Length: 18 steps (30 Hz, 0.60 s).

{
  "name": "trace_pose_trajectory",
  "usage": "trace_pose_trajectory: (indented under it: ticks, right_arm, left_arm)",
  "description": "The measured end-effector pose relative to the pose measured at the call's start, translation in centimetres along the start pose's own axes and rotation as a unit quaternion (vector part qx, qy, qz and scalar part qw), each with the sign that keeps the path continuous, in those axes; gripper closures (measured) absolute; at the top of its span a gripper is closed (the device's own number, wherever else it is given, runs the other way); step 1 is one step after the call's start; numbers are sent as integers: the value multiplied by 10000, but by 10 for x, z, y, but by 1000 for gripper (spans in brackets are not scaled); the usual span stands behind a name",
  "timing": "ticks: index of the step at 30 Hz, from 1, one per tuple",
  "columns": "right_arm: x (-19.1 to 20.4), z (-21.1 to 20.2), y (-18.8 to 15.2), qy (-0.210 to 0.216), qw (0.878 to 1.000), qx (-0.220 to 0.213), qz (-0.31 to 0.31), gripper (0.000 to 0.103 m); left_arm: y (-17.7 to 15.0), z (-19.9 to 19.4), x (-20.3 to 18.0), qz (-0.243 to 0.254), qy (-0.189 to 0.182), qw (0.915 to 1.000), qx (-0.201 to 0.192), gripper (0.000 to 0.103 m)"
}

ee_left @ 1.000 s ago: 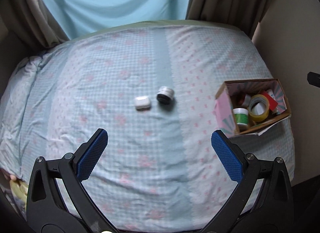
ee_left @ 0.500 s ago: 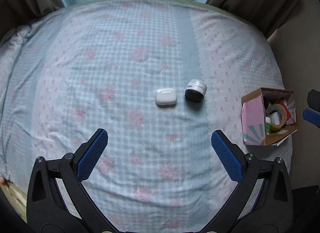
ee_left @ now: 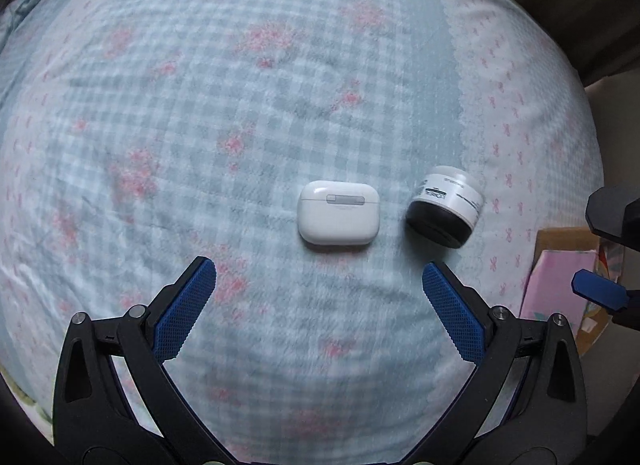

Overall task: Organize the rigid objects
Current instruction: 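Grasp the white earbud case with the left tool while the right grasps the black-lidded jar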

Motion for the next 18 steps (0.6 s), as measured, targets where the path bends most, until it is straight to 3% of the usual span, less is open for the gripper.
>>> trace_pose_trajectory:
  ticks: [10, 15, 18]
  right_arm:
    - [16, 83, 30, -152, 9979, 558, 306, 0]
    - [22, 111, 34, -256, 9963, 742, 346, 9]
    - [24, 120, 34, -405, 9956, 752, 391, 17]
  left_arm:
    - [15, 63, 3, 11, 296, 9993, 229, 5]
    - [18, 72, -9, 214, 492, 9985, 123, 6]
    - [19, 76, -17, 320, 606, 9976, 42, 14]
Point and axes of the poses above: each gripper's, at about its wrist camera, not at the fingertips, and z roughly the way its jaws point, x to its left, y to its top, the point moved 1 cm from there along z, roughly the way its jaws point, and after that the axes turned 13 degrees about -y, right-handed, at the moved point
